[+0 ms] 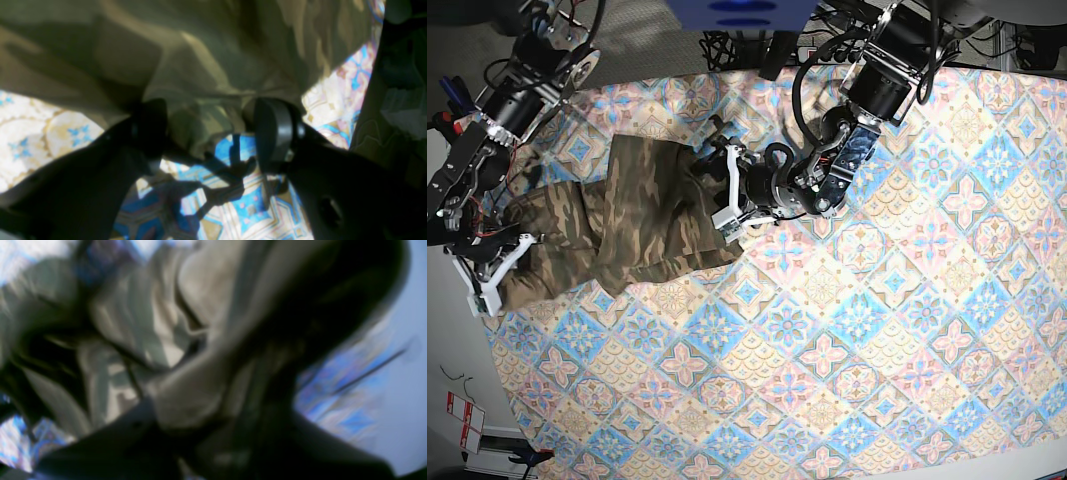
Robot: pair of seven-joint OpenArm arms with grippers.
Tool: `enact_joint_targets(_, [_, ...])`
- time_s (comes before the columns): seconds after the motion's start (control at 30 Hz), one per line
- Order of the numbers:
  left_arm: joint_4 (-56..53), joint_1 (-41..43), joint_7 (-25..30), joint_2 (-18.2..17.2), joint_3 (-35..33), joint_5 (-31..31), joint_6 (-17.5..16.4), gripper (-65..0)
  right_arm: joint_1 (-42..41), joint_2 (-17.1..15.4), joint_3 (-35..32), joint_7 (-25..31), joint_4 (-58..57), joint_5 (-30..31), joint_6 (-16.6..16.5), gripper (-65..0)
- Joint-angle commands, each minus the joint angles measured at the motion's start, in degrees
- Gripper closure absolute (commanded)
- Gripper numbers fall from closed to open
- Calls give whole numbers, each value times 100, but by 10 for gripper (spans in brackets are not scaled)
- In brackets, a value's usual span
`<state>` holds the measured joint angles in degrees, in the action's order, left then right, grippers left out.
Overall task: Fold the T-shirt properly
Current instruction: 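Grasp the folded shirt with both grippers and fold it over again, then press and tuck the folded bundle edges with both grippers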
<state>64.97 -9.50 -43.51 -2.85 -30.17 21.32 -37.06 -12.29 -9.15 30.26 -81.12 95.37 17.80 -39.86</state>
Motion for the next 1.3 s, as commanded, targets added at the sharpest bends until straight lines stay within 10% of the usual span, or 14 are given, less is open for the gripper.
enact_joint_targets(0.0, [66,-92,30,8,15,44,-8,-406,21,22,-200,112,419,88,-14,-16])
enact_joint_targets(0.27, [66,-39,-5,0,569,79,-17,-406,495,524,-1800,112,964,70,-14,-16])
enact_joint_targets(0.8, [329,224,-436,-9,1360,202,-294,-406,654,541,-4129,112,955,26,-14,-17])
enact_joint_targets(1.1, [2518,928,-1535,-686,2793,1828,-294,-406,425,752,-5052,112,41,-1310,-14,-23])
enact_joint_targets(1.27, [2518,1016,-1570,-994,2864,1828,-294,-406,390,998,-5554,354,-311,-1714,-14,-135])
